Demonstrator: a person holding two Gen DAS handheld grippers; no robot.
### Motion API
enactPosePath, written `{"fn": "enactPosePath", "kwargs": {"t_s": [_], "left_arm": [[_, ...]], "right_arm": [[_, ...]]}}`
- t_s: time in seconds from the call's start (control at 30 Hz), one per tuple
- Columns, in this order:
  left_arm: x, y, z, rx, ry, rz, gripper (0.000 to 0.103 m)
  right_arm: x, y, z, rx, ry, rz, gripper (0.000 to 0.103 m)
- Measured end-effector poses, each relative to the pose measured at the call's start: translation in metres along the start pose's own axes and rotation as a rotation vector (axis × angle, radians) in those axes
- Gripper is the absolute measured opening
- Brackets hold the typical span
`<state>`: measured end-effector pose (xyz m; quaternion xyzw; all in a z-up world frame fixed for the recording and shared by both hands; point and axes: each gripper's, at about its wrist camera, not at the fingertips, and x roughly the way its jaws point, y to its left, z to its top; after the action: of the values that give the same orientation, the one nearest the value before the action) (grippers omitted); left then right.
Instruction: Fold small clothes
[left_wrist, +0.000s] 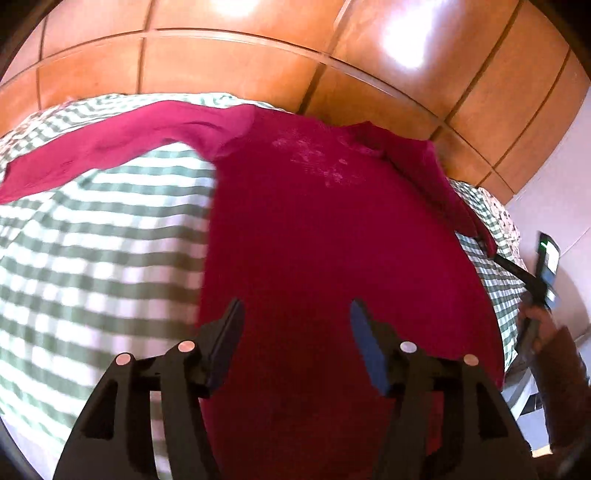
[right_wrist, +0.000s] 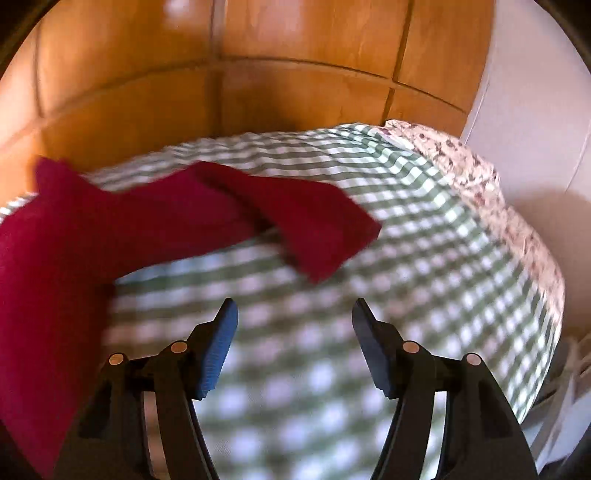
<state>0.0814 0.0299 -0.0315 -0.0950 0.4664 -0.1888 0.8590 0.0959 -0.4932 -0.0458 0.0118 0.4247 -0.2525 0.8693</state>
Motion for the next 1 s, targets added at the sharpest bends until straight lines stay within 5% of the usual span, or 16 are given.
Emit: {"fn": "enactPosePath", "kwargs": {"t_s": [0.07, 0.2, 0.4, 0.5, 0.77, 0.87, 0.9, 0.97, 1.0], "left_arm": [[0.009, -0.013, 0.003, 0.028, 0.008, -0.004, 0.065], [0.025, -0.035, 0.002, 0.095, 0.036, 0.008, 0.069], [0.052, -0.049, 0.011, 0.13, 0.079, 0.004, 0.069], [0.065, -0.054, 0.015, 0.127, 0.096, -0.011, 0.069], [0.08, -0.068, 0.016, 0.14, 0.113, -0.015, 0.07], [0.08, -0.064, 0.018, 0.126, 0.111, -0.008, 0.07], [0.081, -0.064, 0.019, 0.121, 0.111, -0.006, 0.07], [0.083, -0.062, 0.019, 0.11, 0.112, -0.008, 0.07], [0.083, -0.062, 0.019, 0.109, 0.112, -0.008, 0.071]], "right_arm": [[0.026, -0.003, 0.009, -0.016, 0.026, -0.071, 0.056], [0.046, -0.017, 0.026, -0.004, 0.061, -0.09, 0.01], [-0.033, -0.071, 0.065, 0.084, -0.104, 0.024, 0.009], [-0.047, -0.104, 0.088, 0.151, -0.126, 0.002, 0.009], [0.039, -0.171, 0.116, 0.247, 0.054, -0.205, 0.008], [0.06, -0.179, 0.103, 0.32, 0.075, -0.204, 0.016], [0.057, -0.181, 0.094, 0.367, 0.062, -0.191, 0.043], [0.048, -0.181, 0.078, 0.432, 0.026, -0.143, 0.077], [0.041, -0.178, 0.067, 0.455, 0.018, -0.116, 0.078]]}}
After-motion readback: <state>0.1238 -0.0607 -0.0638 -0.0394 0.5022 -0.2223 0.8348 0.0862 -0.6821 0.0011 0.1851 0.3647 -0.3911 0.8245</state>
